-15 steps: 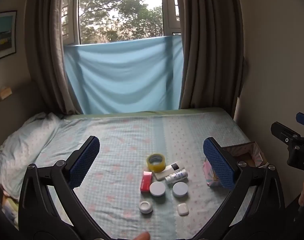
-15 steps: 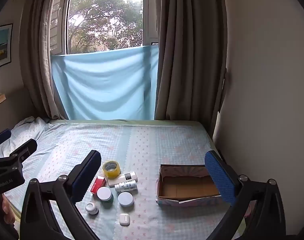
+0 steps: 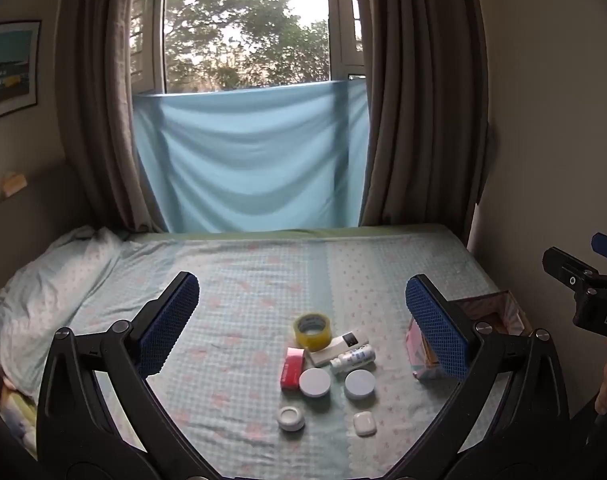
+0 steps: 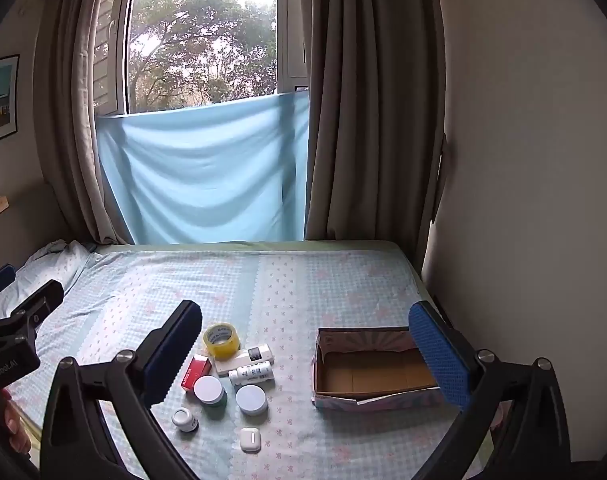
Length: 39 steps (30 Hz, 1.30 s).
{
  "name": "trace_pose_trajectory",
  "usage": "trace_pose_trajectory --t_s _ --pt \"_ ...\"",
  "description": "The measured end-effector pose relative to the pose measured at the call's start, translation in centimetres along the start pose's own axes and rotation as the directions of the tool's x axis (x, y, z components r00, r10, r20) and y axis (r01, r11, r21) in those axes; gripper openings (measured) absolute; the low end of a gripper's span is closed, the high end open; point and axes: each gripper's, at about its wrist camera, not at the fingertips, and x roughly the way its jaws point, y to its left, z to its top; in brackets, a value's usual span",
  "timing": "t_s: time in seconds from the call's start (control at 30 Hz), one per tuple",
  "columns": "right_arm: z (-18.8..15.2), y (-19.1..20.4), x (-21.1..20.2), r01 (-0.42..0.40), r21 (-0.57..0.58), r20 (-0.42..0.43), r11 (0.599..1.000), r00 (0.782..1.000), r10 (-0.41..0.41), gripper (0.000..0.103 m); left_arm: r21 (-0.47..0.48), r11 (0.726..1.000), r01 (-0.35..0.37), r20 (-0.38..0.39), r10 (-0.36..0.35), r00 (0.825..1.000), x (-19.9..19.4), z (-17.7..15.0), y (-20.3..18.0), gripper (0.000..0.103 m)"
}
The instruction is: Organize rigid objects
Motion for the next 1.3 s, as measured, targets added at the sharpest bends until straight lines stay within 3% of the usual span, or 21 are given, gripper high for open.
trace_pose_trajectory --t_s 1.3 --pt "-0.1 0.4 0.5 0.027 -0.013 0.007 1.000 1.000 -0.027 0.103 0.002 1.000 0.001 -0.010 -0.001 1.000 0.8 -0.4 0.8 0.103"
